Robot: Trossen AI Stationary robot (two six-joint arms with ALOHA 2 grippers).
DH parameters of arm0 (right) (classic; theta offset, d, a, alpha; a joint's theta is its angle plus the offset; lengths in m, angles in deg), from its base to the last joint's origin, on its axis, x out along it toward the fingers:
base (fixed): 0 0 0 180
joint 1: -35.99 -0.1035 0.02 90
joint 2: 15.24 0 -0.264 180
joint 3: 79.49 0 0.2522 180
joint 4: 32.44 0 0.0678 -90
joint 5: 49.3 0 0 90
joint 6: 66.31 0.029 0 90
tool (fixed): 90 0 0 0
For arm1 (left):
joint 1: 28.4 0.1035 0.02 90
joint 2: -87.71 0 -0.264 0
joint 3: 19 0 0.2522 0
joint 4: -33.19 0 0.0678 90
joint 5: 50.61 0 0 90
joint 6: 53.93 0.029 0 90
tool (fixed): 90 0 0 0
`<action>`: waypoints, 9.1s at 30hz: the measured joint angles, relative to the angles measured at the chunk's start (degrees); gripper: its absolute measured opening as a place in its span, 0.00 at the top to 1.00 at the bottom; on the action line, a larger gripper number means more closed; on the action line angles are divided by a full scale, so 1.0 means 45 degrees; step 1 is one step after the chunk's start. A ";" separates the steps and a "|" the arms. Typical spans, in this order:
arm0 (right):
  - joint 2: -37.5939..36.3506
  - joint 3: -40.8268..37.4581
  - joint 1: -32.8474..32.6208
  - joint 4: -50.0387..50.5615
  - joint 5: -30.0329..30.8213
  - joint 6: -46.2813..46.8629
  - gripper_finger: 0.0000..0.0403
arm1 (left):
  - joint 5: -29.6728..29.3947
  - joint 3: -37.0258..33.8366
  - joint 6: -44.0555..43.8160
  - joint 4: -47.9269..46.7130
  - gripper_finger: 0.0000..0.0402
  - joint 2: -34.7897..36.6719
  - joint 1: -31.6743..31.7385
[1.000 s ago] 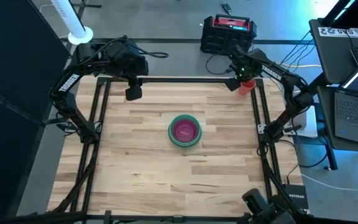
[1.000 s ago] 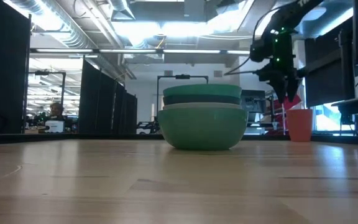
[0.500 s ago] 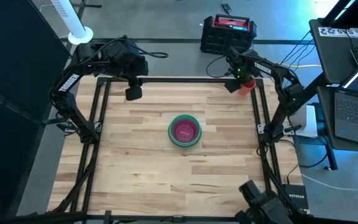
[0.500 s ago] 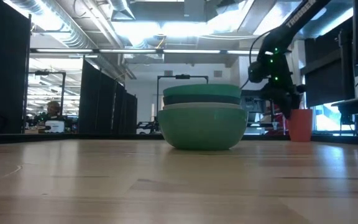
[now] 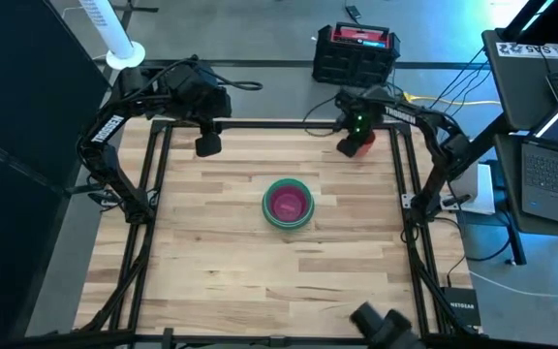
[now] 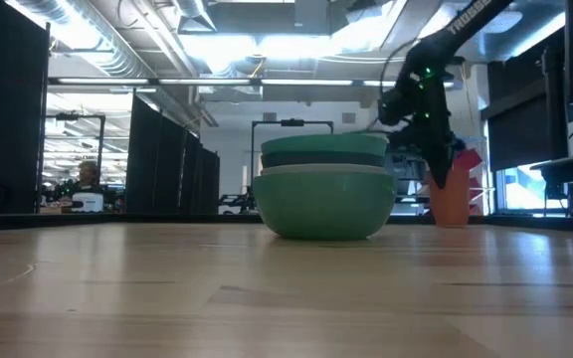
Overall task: Nest bowls inside each other
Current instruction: Move the orange cup to the center of the table, then return to Home Position
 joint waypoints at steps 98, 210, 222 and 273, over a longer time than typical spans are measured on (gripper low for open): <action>-0.2303 -0.1399 -1.0584 -0.1241 -0.2241 0.4158 0.73 | -0.0005 0.0000 0.0015 0.0002 0.72 -0.0008 0.0001; -2.2246 -1.5339 -1.0575 -1.6571 0.4448 0.8884 1.00 | 0.4337 -2.9894 -0.6673 2.3593 1.00 2.0205 -0.3008; -2.2246 -1.5339 -1.0579 -1.6628 0.4251 0.8958 1.00 | 0.2171 -2.9891 -0.5545 2.0223 1.00 1.9963 -0.3507; -2.2268 -1.5432 -1.0576 -1.0190 -0.1676 0.2698 1.00 | 0.3108 -2.9834 -0.6454 2.0218 1.00 2.1154 -0.3498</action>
